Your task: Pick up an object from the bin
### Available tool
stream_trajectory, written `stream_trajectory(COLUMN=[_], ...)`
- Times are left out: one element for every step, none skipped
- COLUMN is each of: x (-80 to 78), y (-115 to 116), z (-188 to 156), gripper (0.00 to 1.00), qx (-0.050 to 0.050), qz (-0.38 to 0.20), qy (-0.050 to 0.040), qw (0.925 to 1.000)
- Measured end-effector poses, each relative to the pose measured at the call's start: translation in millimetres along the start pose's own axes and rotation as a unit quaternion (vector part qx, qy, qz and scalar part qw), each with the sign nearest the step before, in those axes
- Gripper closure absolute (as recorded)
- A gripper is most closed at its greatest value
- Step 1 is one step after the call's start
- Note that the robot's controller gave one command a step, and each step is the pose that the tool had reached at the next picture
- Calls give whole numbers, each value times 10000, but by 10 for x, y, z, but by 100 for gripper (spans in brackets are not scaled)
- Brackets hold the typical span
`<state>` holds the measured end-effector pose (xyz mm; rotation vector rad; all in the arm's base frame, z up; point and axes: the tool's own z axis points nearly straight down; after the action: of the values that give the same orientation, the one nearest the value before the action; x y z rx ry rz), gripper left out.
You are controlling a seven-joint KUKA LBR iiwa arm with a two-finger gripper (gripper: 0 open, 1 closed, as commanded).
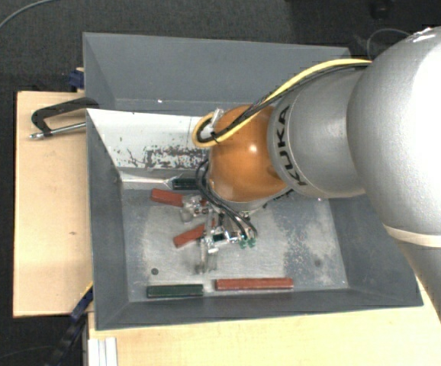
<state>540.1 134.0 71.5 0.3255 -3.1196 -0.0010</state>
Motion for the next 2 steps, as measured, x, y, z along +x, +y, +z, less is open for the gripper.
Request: stream_trajectory(x=[-19,-25], y=[-3,152], z=[-34,-1870], gripper=[100,100], qx=[-2,-1], qz=[7,-38], qy=[-33,-84], qw=[10000,10000])
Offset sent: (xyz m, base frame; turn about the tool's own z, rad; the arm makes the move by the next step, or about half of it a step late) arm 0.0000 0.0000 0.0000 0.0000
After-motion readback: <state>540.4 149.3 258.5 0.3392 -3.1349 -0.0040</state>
